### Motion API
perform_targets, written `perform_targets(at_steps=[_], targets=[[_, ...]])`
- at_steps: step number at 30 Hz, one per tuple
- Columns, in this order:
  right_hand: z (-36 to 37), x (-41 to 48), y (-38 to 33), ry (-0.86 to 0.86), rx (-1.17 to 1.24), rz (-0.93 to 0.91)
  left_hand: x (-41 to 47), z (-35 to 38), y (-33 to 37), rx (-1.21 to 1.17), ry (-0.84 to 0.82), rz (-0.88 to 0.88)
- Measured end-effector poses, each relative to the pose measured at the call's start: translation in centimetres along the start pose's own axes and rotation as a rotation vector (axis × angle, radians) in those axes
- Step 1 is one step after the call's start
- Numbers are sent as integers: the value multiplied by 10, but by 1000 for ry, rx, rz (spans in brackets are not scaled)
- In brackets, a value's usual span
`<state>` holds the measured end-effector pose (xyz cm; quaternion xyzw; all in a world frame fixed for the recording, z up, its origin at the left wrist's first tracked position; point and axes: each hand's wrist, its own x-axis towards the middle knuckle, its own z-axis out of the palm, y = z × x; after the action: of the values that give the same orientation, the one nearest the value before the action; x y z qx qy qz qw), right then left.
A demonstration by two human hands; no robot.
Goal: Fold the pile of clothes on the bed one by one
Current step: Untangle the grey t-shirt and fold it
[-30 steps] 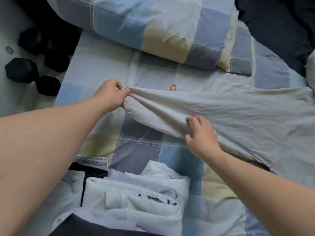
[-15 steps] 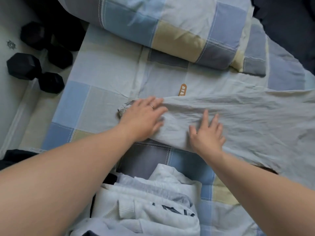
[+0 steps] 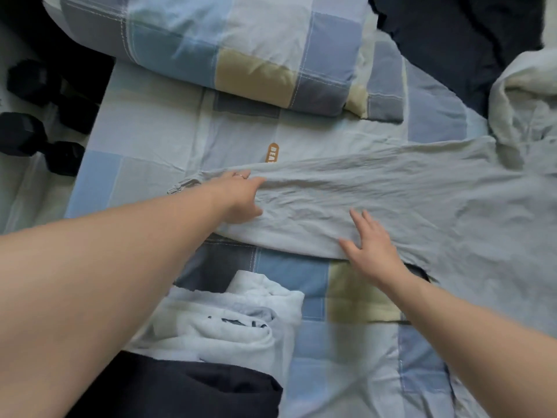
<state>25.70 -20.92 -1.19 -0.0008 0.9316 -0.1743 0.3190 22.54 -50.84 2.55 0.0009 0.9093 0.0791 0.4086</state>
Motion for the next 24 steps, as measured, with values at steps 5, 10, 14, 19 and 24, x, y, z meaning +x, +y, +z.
perform_targets(at_steps=[5,10,14,19,24], targets=[[-38,-39,105,24,46,104,-7,-13,113,-72,61,55],[-66,-75,238,57,22,159,-17,52,258,-187,133,128],[-81,-112,348,34,-78,191,-35,147,377,-441,71,-9],[-78,-154,458,66,-136,247,-56,248,492,-1017,-33,-392],[-27,-193,496,-287,-78,177,-72,308,518,-976,-8,-562]])
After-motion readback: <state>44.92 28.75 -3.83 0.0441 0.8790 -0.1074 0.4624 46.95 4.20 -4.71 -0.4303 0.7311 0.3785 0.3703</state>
